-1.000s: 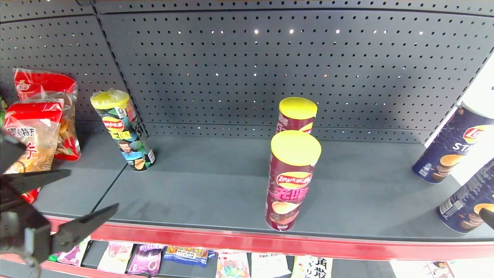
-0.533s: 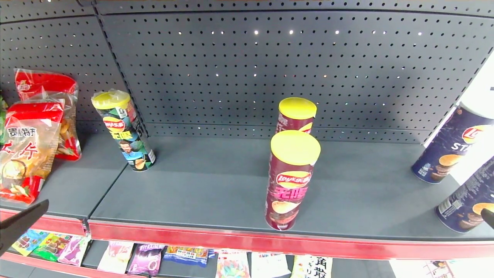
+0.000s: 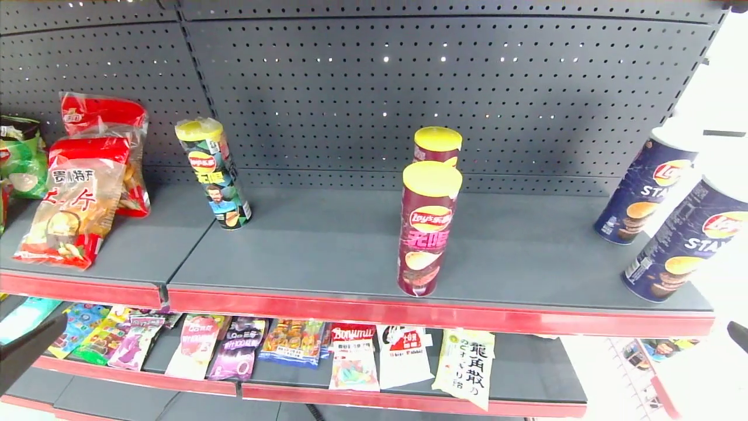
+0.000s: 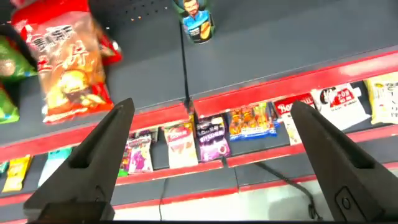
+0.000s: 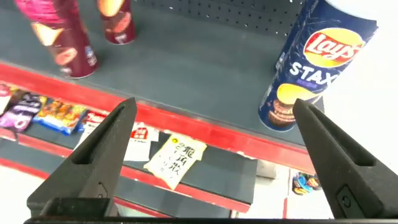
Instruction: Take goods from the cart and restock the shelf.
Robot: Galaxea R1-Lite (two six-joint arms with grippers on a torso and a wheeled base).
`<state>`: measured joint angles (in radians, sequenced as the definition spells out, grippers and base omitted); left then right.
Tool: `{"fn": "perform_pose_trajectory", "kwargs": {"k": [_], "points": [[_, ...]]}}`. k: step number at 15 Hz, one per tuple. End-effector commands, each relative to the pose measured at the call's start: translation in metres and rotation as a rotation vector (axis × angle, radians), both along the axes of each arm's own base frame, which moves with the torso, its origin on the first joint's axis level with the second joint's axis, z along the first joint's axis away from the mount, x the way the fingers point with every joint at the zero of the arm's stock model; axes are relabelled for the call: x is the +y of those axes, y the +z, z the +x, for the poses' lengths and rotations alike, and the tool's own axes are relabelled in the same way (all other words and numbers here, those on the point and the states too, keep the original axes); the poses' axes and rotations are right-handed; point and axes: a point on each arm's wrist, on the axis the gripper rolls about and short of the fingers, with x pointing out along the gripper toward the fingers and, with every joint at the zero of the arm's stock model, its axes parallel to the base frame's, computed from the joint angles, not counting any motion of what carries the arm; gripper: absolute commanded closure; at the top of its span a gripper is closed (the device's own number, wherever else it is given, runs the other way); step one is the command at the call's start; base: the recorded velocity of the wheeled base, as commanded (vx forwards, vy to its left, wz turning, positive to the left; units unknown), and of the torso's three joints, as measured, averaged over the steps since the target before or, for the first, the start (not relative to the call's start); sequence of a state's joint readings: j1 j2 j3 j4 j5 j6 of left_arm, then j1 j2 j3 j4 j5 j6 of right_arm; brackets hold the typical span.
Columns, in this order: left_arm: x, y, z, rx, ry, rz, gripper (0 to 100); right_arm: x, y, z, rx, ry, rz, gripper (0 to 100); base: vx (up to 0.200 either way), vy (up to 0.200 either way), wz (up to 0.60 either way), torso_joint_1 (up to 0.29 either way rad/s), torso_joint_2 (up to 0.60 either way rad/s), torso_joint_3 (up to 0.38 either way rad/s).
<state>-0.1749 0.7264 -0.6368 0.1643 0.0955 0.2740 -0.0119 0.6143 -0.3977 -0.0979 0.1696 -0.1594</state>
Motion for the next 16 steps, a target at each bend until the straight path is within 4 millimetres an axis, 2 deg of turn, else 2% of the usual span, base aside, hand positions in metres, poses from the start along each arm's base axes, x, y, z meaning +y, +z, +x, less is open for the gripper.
{"fn": "perform_pose_trajectory", "kwargs": {"k": [1,3,10,12,16], "points": [[-0.0001,0.0003,0.0005,0.001,0.001,0.001,0,0.0000,-0.0016,0.0009,0.008,0.001,-0.003,0,0.000,0.000,-0.60,-0.002,0.00,-0.007],[0.0000,0.0007,0.0004,-0.001,0.002,0.001,0,0.0000,-0.0021,0.0015,0.012,0.003,-0.009,0,0.000,0.000,-0.60,0.010,0.00,-0.002],[0.0008,-0.0021,-0.0037,-0.008,0.001,0.020,0,0.0001,-0.0075,0.0010,0.024,0.004,-0.016,0,0.000,0.000,0.00,0.000,0.00,0.000],[0.0014,-0.0079,-0.0076,-0.007,-0.006,0.038,0,0.0001,-0.0081,0.0013,0.027,0.005,-0.021,0,0.000,-0.200,0.00,0.000,0.00,0.002],[0.0013,-0.0072,-0.0072,-0.019,-0.006,0.039,0,0.0000,-0.0082,0.0019,0.030,0.005,-0.021,0,0.000,-0.200,0.00,0.005,0.00,0.005]]}}
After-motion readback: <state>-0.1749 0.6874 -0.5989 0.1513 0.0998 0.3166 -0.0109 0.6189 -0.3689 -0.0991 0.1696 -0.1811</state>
